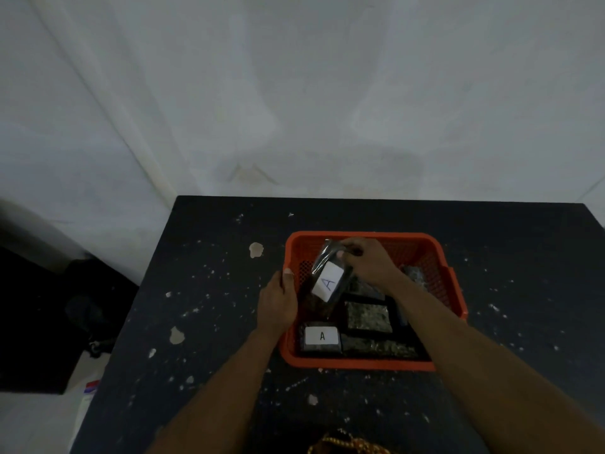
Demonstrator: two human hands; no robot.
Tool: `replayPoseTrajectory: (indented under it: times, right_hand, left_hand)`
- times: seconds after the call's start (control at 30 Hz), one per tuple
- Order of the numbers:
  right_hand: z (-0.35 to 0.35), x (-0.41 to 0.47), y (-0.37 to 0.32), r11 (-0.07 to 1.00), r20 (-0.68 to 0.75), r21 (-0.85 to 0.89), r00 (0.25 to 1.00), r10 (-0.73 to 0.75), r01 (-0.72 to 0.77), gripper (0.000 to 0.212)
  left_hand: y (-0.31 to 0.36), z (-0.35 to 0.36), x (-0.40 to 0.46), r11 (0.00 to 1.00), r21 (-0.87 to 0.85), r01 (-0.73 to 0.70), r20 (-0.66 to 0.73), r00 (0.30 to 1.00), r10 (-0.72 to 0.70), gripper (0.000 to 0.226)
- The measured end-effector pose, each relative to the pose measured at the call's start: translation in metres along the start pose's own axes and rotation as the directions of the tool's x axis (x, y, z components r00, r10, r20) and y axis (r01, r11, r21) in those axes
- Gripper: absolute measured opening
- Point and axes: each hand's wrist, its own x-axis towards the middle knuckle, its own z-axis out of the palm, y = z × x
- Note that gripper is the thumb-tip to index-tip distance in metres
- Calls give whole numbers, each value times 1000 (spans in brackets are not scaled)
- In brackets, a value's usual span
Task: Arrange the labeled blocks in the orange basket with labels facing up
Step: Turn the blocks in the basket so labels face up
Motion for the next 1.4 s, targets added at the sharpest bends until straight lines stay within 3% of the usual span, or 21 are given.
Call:
replayPoseTrajectory:
  times: [0.27,0.47,0.53,0.7,0.8,0.87,1.0,1.13,1.23,1.4]
  right_hand:
    - [34,37,-9,965,130,-248,990,-50,81,14]
    - [55,53,0,959,25,-278,999,-49,54,11]
    - [58,52,5,939,21,-338,998,-58,62,16]
    - [63,44,17,900,199,-398,974,-105,178,39]
    - [64,36,24,841,209,-482,964,-163,246,51]
    - [63,32,27,791,210,-559,965,-156,250,42]
    - [59,26,28,703,363,-645,929,-64,300,27]
    - [45,18,27,823,272,-500,951,-149,271,26]
    - [24,10,29,831,114,-519,979,-166,201,17]
    - [6,-3,38,763,147,-642,989,23,78,57]
  left_hand:
    - [2,2,0,998,-25,56,14,998,-55,44]
    - [3,1,1,998,-42,45,4,999,-45,45]
    - [2,1,2,997,-49,55,-7,998,-56,45]
    - [1,2,2,997,-49,60,-22,998,-61,43]
    - [1,2,1,998,-35,50,-31,998,-51,42]
    - [0,2,2,999,-17,42,-34,999,-42,42]
    - [0,2,0,999,12,43,-40,998,-42,41]
    - [6,1,0,995,101,7,-24,1000,-4,31]
    - [14,-2,3,986,166,28,-6,1000,-27,30]
    - [27,3,3,982,166,94,-23,996,-91,28]
